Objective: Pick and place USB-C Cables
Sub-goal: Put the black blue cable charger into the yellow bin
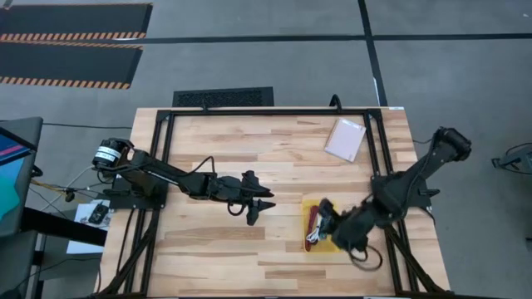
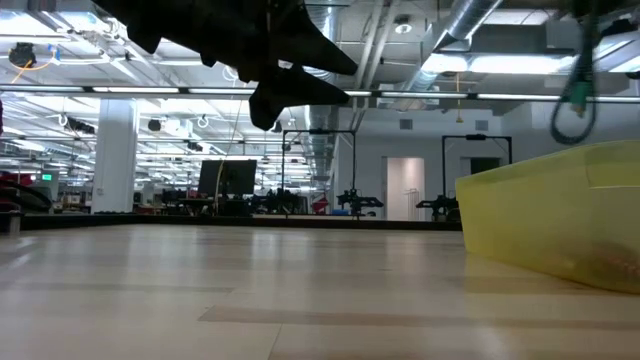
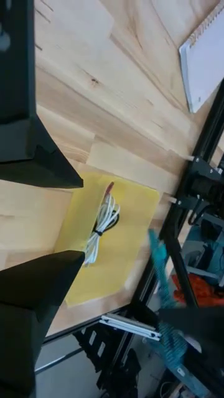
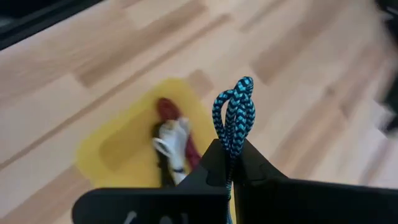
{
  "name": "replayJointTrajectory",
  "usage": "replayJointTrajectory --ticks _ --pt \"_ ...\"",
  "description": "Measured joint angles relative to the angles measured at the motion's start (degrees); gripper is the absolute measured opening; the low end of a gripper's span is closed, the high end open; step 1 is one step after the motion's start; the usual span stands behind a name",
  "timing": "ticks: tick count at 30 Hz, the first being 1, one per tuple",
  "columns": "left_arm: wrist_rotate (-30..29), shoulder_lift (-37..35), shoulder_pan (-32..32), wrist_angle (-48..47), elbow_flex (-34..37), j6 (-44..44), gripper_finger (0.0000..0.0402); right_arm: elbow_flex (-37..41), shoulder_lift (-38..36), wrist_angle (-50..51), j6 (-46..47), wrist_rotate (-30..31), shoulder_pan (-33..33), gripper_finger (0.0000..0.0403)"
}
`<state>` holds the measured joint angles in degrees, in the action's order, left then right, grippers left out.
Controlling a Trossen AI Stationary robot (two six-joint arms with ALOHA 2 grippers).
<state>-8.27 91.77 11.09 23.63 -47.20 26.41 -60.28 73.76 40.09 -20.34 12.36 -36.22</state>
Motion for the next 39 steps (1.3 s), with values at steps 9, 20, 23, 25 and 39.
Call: replayJointTrajectory --ticks 9,20,23,25,39 --pt "-1.4 0.0 0.0 -0.3 0.0 0.0 0.0162 -4.2 11.8 8.6 -2.6 -0.6 -4.0 0.0005" --pt "-3.0 0.0 0.0 -2.2 0.0 0.0 0.0162 -4.3 19.9 10.0 -12.9 -0.5 -4.5 0.0005" --pt "-3.6 0.0 0.0 -2.5 0.0 0.0 0.0162 -4.3 21.8 11.6 -14.7 -0.6 -4.6 0.0005" --pt "-3.7 0.0 0.0 -2.6 0.0 0.0 0.0162 -4.3 23.3 12.7 -14.8 -0.7 -4.6 0.0008" --pt "-3.7 0.0 0.0 -3.8 0.0 -0.1 0.0162 -4.3 26.9 14.2 -19.2 -0.5 -4.5 0.0033"
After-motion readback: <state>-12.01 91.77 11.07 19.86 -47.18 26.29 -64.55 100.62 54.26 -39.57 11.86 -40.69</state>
